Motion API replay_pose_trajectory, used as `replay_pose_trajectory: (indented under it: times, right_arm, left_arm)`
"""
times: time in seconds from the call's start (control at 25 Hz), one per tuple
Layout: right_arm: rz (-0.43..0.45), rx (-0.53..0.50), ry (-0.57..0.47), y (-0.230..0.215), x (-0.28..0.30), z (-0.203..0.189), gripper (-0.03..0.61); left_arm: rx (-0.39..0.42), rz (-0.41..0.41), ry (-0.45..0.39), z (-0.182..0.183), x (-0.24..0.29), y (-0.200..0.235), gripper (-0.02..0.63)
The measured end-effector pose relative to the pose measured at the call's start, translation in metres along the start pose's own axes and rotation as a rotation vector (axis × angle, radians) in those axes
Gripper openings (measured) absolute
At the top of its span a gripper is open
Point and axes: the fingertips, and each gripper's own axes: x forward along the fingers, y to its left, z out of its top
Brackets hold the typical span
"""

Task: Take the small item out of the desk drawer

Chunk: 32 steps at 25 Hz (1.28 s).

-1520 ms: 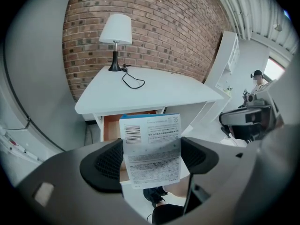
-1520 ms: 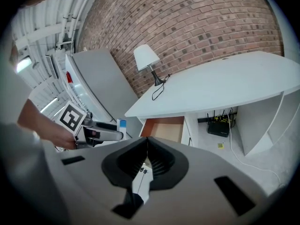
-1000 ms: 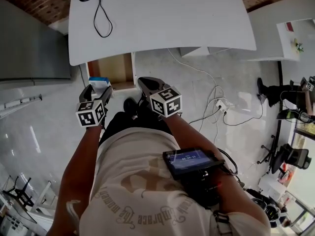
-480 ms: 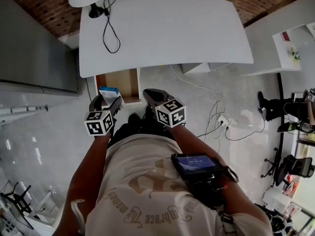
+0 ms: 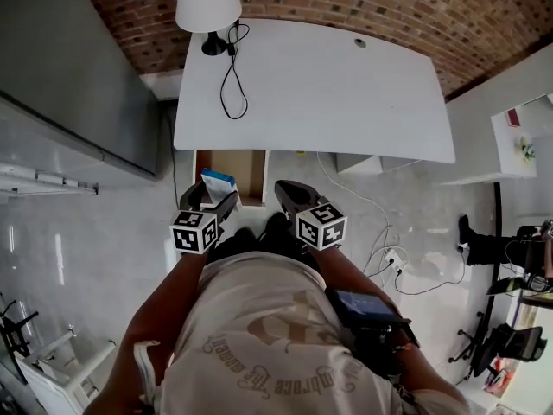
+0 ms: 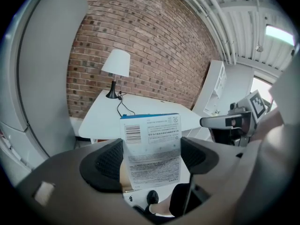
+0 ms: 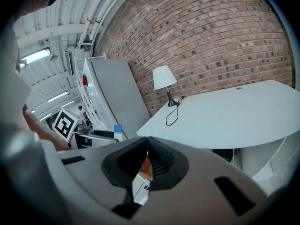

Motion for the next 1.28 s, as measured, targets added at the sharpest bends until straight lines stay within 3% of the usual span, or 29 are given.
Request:
replay_pose_trajectory:
  times: [0.64, 1.28]
  right_arm:
    - [0.036, -0.071, -0.076, 0.021, -0.015, 0.024, 0.006]
    - [0.064, -0.154, -0.102, 0.052, -0.004, 0.036, 0.006]
  left_arm:
    - [0.078, -0.010, -0.181, 0.042, -0.049, -0.010, 0.385]
    - [0.121, -0.039, -0.189, 0.044, -0.066, -0.005, 0.385]
